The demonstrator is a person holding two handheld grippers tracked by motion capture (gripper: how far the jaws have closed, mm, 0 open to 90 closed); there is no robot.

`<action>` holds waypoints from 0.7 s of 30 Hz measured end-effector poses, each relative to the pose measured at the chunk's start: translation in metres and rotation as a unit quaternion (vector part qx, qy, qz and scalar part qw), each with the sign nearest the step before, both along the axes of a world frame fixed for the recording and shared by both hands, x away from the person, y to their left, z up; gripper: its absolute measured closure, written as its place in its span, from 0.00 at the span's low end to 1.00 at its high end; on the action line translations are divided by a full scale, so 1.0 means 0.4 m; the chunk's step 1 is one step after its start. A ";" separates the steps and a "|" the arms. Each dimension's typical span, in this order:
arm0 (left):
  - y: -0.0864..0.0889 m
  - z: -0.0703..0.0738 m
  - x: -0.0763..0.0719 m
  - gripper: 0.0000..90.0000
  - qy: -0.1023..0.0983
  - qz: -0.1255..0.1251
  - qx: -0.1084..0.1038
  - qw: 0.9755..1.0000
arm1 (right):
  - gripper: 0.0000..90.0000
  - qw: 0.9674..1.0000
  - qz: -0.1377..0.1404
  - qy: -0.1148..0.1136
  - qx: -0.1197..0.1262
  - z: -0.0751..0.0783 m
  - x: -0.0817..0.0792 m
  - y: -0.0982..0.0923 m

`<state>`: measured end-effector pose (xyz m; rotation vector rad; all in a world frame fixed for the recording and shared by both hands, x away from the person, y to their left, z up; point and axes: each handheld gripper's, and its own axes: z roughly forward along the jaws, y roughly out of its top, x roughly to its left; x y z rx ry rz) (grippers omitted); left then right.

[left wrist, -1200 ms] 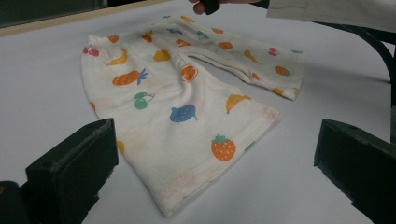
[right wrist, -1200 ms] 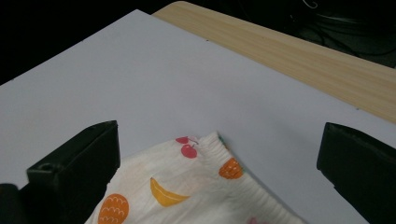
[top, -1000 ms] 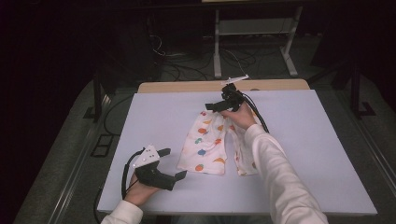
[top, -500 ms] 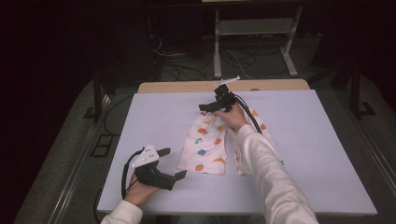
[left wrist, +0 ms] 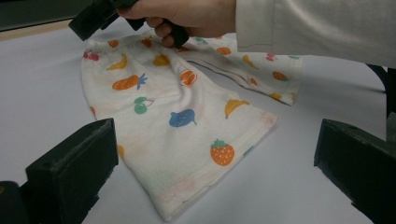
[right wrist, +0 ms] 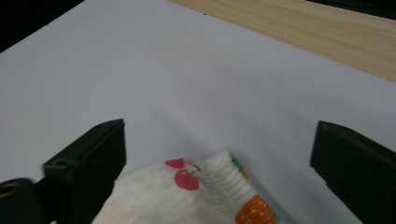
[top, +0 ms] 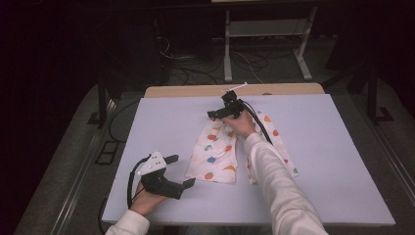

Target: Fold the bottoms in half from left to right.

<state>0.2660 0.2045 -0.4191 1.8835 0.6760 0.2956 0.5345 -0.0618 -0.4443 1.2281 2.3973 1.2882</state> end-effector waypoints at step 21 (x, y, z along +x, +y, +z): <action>0.002 0.002 0.001 0.00 -0.001 0.000 -0.003 1.000 | 0.56 0.999 -0.002 0.025 -0.022 0.003 0.004 0.025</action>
